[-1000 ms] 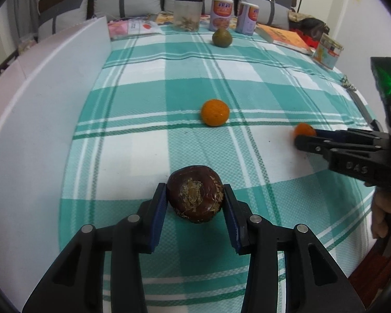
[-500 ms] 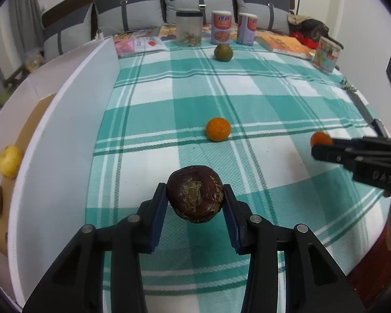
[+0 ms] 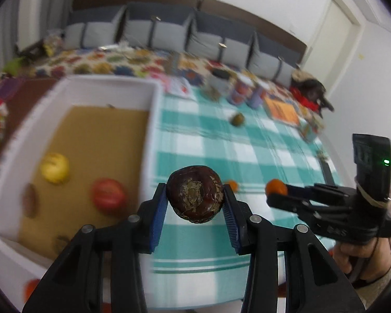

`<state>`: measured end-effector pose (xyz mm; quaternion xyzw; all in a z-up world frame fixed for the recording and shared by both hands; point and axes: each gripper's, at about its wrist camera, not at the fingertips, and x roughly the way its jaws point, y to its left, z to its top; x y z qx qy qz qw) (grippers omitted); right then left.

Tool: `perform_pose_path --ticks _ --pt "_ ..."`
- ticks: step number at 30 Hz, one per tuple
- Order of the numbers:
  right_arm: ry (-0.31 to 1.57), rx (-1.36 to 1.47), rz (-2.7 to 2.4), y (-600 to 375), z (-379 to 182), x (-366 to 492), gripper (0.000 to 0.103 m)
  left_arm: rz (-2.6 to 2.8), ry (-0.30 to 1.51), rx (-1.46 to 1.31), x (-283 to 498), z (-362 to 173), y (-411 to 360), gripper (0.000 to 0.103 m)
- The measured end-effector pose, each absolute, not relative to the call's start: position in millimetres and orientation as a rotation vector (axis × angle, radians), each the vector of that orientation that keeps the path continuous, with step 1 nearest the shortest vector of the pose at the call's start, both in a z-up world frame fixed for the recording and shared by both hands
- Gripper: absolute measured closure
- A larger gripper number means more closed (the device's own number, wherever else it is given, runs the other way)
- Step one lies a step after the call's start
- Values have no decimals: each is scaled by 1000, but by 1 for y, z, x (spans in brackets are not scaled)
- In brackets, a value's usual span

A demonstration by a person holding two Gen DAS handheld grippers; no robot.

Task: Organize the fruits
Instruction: 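Carry the mangosteen and orange into the box and open both tools, then bring both tools back over the cloth toward the remaining orange and green fruit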

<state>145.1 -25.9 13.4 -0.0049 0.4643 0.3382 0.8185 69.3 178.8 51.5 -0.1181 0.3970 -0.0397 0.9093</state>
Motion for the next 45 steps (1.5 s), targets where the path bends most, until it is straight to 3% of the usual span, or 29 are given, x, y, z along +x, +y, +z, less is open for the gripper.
perform_pose_path --ticks 3,8,18,19,21,22,23,25,28,32,35,39,45 --pt "991 -17 832 22 32 138 72 -4 820 -214 65 57 215 61" --pt "1047 -62 938 98 35 133 72 130 947 -239 75 11 273 61" --pt "1194 -270 932 200 -27 133 72 251 1130 -309 84 -68 318 60" --pt "1200 -278 921 202 -32 133 71 266 1132 -310 84 -68 319 57" --pt "1201 -290 897 203 -40 133 68 294 1125 -304 80 -68 321 36" --pt "1195 -292 881 202 -41 135 56 304 1112 -305 77 -65 325 23" --pt "1183 -286 871 199 -40 135 37 309 1086 -311 72 -61 325 19" --pt "1125 -252 849 185 -31 135 17 308 1048 -319 66 -52 324 17" --pt "1030 -217 827 158 -10 138 16 314 966 -323 57 -33 312 15" --pt "889 -178 757 97 18 139 3 262 860 -297 52 -6 271 12" --pt "820 -176 650 42 18 140 0 177 805 -250 55 10 224 10" --pt "841 -185 453 -49 -23 149 0 13 784 -171 62 13 149 6" --pt "927 -116 175 -177 -100 148 0 -128 859 -31 78 -43 58 5"
